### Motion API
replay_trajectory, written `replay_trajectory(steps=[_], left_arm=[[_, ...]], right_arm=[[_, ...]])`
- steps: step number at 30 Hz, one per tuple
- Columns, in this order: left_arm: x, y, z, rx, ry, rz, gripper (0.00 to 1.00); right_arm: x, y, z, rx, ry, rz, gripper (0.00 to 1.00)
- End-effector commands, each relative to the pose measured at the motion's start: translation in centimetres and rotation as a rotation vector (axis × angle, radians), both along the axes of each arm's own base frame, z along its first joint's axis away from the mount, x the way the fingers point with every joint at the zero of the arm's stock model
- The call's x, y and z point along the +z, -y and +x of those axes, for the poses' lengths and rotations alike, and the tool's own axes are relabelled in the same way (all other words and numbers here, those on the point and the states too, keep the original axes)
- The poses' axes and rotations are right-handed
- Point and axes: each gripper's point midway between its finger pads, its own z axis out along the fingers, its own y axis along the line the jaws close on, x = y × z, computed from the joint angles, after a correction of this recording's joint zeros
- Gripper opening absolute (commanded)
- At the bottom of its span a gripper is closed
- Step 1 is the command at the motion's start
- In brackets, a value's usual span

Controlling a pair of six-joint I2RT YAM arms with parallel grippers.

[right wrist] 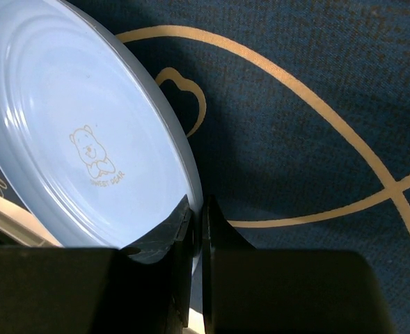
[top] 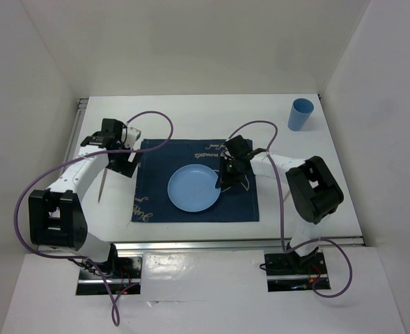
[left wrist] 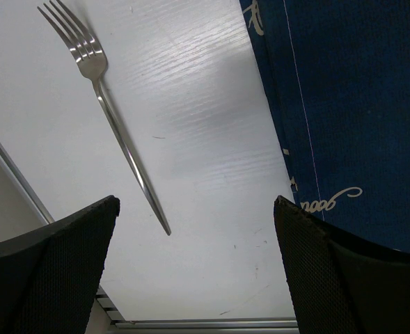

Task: Set the dinner table for one person

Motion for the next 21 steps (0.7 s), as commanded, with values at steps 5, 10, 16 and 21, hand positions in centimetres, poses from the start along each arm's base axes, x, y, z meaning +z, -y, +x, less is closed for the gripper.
replay_trajectory(steps=[5, 10, 16, 21], left_arm=[[1.3, -0.3, 0.7, 0.016, 0.057, -0.012, 0.98], [0.6, -2.1, 0.3, 0.0, 0.043, 0.062, 0.98], [-1.7, -3.3, -0.5, -0.076, -0.089, 0.099, 0.92], [-3.0, -4.3, 0.6, -0.016, -0.193, -0.008, 0.78]], right_arm=[[1.6, 0.4, 0.8, -0.017, 0.085, -0.019, 0.46], [5.2, 0.3, 1.3, -0.019, 0.154, -0.017, 0.76], [11.8, 1.6, 2.6, -0.095, 0.319, -0.004, 0.89], [14.1, 4.5, 2.6, -0.175, 0.323, 0.033, 0.9]])
